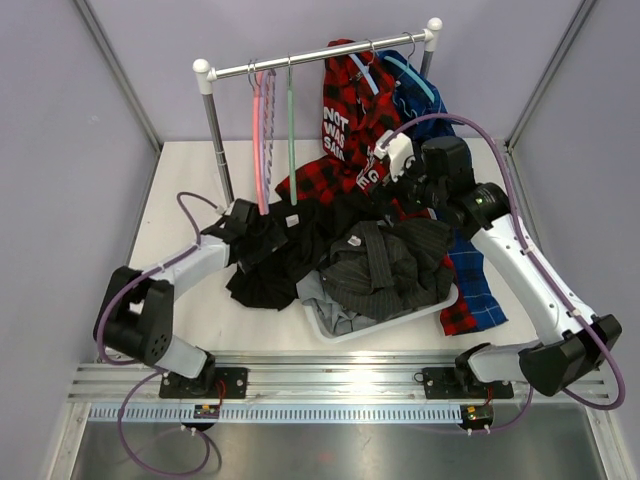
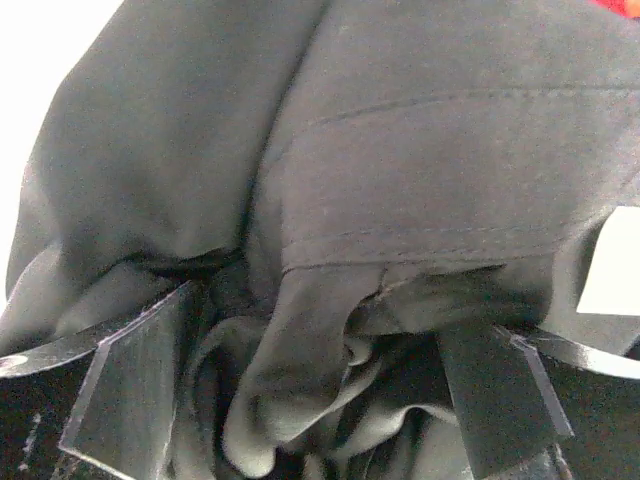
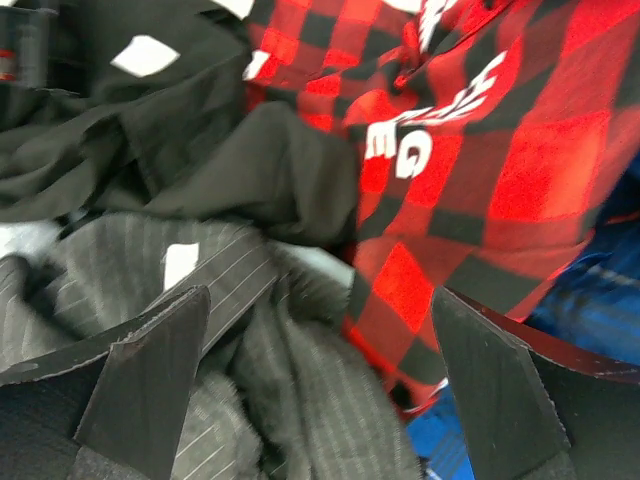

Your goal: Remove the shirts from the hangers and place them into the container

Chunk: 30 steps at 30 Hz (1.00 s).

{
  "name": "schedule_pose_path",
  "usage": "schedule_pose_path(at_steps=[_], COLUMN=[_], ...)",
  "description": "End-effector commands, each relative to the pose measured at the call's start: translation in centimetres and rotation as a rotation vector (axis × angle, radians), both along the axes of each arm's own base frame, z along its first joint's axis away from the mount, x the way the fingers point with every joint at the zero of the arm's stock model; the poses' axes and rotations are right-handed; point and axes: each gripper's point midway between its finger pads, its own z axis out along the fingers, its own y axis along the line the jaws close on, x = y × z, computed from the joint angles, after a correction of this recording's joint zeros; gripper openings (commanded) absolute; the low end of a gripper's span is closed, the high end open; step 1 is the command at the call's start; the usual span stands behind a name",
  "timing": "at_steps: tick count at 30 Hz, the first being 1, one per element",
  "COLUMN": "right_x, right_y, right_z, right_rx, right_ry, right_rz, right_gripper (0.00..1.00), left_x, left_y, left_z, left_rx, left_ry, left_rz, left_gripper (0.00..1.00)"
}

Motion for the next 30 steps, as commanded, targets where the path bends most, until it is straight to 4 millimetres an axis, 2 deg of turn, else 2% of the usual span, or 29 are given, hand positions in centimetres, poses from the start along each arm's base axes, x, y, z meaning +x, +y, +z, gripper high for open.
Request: schedule_pose_path(at_steps=[1,2,4,5,8,9,11,12,15,16,18,19,20,22,23,24,25,26,27,29,30], right_x=[-1.8,-2.0,-2.4,-2.5,-2.9,-3.0,-3.3,-3.4,-3.8,-3.9,-4.1,-4.7,-5.0,-7.5,-8.6,-11.4,-12.7,-14.0,-16.1,-18.0,-18.2], right_y=[0.3,0.1,0.1,0.0,0.0,-0.1,-0.1,-0.1,0.1,0.1,0.4,0.9,1.2,2.5,3.0,3.9,4.4,4.8,5.1,6.6,7.2], right_z=[3.5,3.6,3.2,3.3,2.8,2.5,2.7,2.6,2.9,2.9,2.8,2.8,2.6,2.1,1.8,1.8,1.6,1.6,1.7,1.5,1.2], right_rx=[0.106,0.112,0.116,0.119,0.118,0.117,0.117,0.116,0.122,0.122,0.126,0.129,0.125,0.135,0.138,0.162,0.177,0.189,0.221,0.194,0.16], right_ry=[-0.069,-0.073,-0.058,-0.06,-0.047,-0.041,-0.043,-0.039,-0.038,-0.036,-0.027,-0.021,-0.011,0.031,0.054,0.084,0.104,0.113,0.148,0.118,0.106], right_rz=[0.045,0.047,0.055,0.057,0.063,0.068,0.073,0.076,0.094,0.1,0.119,0.168,0.203,0.368,0.44,0.606,0.691,0.768,0.856,0.994,1.009], right_gripper=[0.99,0.99,0.99,0.99,0.99,0.99,0.99,0.99,0.99,0.99,0.99,0.99,0.99,1.0,0.99,1.0,0.99,0.99,0.99,0.99,0.99], left_x=[0.3,-0.3,-0.5,-1.2,-1.0,-0.9,-1.0,-0.6,-1.1,-1.4,-2.0,-2.6,-3.0,-4.1,-5.1,-5.7,-6.5,-7.4,-8.1,-9.6,-10.4], left_y=[0.9,1.2,1.4,1.9,2.1,2.2,2.3,2.2,2.7,2.9,2.9,3.2,3.4,3.9,4.2,4.2,3.8,3.9,3.7,2.7,2.3], left_z=[-2.7,-3.9,-4.5,-5.0,-4.5,-3.4,-1.9,0.4,3.4,6.0,8.7,11.2,12.7,14.7,17.5,18.4,19.6,22.1,22.7,24.6,26.7], left_rx=[0.097,0.117,0.125,0.139,0.128,0.115,0.102,0.077,0.068,0.055,0.041,0.026,0.036,0.058,0.042,0.04,0.047,0.039,0.033,0.019,0.0], left_ry=[0.04,0.07,0.065,0.066,0.0,-0.052,-0.12,-0.205,-0.32,-0.41,-0.5,-0.583,-0.637,-0.707,-0.798,-0.825,-0.875,-0.944,-0.957,-1.006,-1.055], left_rz=[0.0,0.0,-0.009,-0.012,-0.009,-0.007,-0.011,-0.006,-0.025,-0.038,-0.066,-0.072,-0.09,-0.119,-0.125,-0.146,-0.211,-0.22,-0.252,-0.356,-0.39], left_gripper=[0.98,0.93,0.85,0.75,0.57,0.44,0.35,0.29,0.2,0.14,0.06,0.0,0.0,0.0,0.0,0.0,0.0,0.0,0.0,0.0,0.0])
